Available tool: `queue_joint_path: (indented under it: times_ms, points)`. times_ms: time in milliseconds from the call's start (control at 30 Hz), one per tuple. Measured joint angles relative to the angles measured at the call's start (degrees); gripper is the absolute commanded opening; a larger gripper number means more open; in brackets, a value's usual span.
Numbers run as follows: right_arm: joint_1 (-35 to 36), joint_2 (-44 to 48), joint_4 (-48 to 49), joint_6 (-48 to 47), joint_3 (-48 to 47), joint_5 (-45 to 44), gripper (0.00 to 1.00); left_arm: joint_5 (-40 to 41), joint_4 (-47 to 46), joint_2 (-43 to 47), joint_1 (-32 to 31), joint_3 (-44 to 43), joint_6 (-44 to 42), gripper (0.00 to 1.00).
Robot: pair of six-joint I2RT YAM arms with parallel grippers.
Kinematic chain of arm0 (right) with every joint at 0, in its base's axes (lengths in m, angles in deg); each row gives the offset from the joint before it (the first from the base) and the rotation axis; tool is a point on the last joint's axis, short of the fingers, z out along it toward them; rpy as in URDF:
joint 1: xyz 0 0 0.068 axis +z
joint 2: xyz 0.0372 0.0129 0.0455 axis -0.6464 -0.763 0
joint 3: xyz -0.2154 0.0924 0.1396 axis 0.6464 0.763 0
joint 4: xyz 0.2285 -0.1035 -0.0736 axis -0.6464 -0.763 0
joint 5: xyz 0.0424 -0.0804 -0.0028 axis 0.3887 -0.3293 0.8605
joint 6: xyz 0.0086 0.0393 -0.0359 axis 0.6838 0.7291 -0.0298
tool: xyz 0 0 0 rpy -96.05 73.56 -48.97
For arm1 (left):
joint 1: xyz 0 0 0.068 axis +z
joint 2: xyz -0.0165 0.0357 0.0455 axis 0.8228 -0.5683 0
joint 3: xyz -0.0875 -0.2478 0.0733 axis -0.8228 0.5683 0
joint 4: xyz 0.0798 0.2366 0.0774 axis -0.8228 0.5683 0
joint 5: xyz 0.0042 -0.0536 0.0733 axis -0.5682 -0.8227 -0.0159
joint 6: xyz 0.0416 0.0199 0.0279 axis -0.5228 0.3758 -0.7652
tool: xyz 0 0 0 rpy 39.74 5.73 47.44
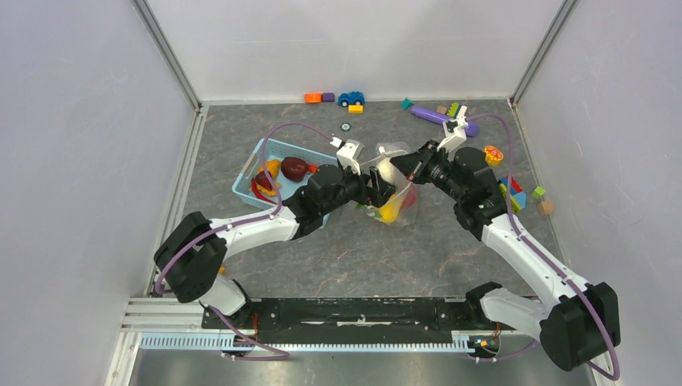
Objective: Place the food in the zip-top bag and seal the zipper
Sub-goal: Place the fake vegetable in the zipper food storage bag, then adjust the zipper food storage bag at the center of the board.
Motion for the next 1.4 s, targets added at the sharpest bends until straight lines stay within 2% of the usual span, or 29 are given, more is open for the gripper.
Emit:
queue_joint_path:
  times_ms: [467, 800, 967, 1200, 1267, 1333, 1400]
  points:
    - [0.0, 0.0, -0.2, -0.6, 0.0, -0.1, 0.02, -2.5, 9.1, 3.2, 0.0, -3.3, 0.0, 1.00]
    - [0.0, 0.0, -1.9, -2.3, 0.0, -0.7, 0.02, -2.9, 18.9, 10.9, 0.0, -7.6, -0.2, 1.00]
    - [0.0, 0.0, -3.0, -3.1, 0.0, -0.7, 0.02, 1.4, 23.5, 14.3, 0.0, -8.8, -1.5, 1.00]
    - [0.0, -0.1, -4.6, -4.5, -0.8, -0.7, 0.02, 12.2, 33.5, 15.3, 0.1, -11.1, -2.1, 0.99]
    - [0.0, -0.3, -5.6, -5.3, -1.5, -0.7, 0.03, 13.5, 36.0, 15.3, 0.1, -11.3, -2.1, 0.92]
    - [0.0, -0.9, -6.8, -6.8, -2.8, -0.3, 0.05, 13.5, 37.5, 15.0, 0.1, -11.3, -2.0, 0.76]
    - [0.0, -1.8, -8.3, -8.5, -4.3, 0.2, 0.06, 13.2, 38.5, 14.3, 0.1, -11.2, -1.8, 0.53]
